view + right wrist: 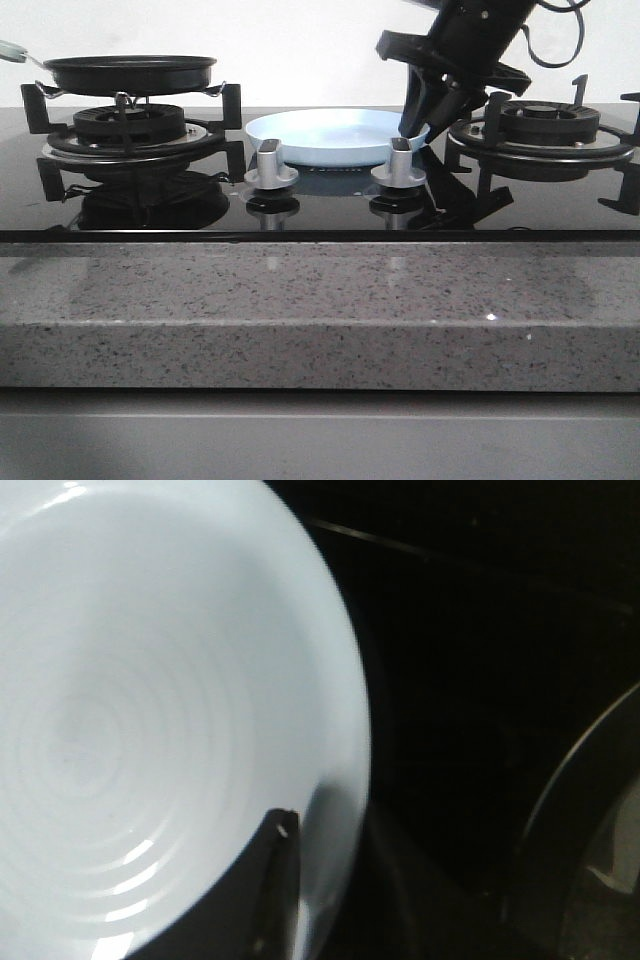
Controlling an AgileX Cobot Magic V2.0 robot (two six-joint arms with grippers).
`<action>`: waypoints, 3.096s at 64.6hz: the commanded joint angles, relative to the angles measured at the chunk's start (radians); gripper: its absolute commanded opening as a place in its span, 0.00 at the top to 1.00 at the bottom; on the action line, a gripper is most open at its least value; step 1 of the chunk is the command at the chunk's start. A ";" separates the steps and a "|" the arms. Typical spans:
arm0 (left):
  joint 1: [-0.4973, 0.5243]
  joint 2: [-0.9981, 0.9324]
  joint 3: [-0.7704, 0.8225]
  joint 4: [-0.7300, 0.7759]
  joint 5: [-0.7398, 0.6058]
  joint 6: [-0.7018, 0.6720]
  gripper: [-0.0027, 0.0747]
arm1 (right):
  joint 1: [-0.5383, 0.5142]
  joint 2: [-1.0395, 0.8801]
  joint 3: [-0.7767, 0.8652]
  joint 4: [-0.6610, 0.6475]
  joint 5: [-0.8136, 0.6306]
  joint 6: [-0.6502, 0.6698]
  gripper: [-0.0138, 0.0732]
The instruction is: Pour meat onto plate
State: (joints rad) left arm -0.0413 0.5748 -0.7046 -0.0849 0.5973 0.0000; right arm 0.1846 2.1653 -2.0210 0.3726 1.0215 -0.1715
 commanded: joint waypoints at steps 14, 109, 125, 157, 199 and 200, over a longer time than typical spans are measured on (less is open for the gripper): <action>-0.009 0.008 -0.026 -0.004 -0.072 0.000 0.26 | -0.002 -0.050 -0.034 0.015 -0.012 -0.015 0.79; -0.009 0.008 -0.026 -0.007 -0.077 0.000 0.26 | 0.088 -0.694 0.837 0.184 -0.434 -0.143 0.92; -0.009 0.010 -0.026 -0.007 -0.081 0.000 0.26 | 0.088 -0.687 0.837 0.184 -0.446 -0.143 0.92; 0.006 0.341 -0.208 0.055 0.009 0.000 0.22 | 0.088 -0.687 0.837 0.184 -0.445 -0.143 0.92; 0.319 0.800 -0.427 -0.958 0.063 0.541 0.24 | 0.088 -0.687 0.837 0.184 -0.445 -0.143 0.92; 0.319 0.809 -0.431 -0.973 0.063 0.550 0.24 | 0.088 -0.687 0.837 0.184 -0.445 -0.143 0.92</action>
State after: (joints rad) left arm 0.2707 1.3664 -1.0834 -0.8912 0.6795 0.4914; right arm 0.2713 1.5134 -1.1588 0.5279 0.6207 -0.3028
